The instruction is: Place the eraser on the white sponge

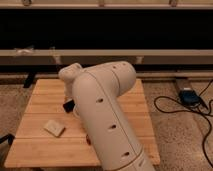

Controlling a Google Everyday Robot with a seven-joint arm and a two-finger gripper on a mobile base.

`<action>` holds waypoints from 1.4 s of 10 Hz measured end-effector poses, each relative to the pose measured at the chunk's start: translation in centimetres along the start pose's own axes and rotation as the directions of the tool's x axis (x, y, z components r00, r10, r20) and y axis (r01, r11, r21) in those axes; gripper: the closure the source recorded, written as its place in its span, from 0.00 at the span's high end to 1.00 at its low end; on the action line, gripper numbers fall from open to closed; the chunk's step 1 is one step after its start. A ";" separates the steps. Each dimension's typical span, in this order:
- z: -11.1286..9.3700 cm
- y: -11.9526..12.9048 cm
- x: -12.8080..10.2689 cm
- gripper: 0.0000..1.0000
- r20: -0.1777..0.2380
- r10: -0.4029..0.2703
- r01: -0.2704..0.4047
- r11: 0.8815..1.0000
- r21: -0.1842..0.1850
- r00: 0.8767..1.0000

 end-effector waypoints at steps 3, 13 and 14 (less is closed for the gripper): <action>-0.9 0.9 0.1 0.26 0.042 -0.058 0.057 0.998 0.011 0.997; -5.5 3.9 6.8 0.00 0.025 -0.413 0.412 0.911 0.026 0.911; -6.6 3.9 7.7 0.00 0.027 -0.436 0.436 0.900 0.012 0.900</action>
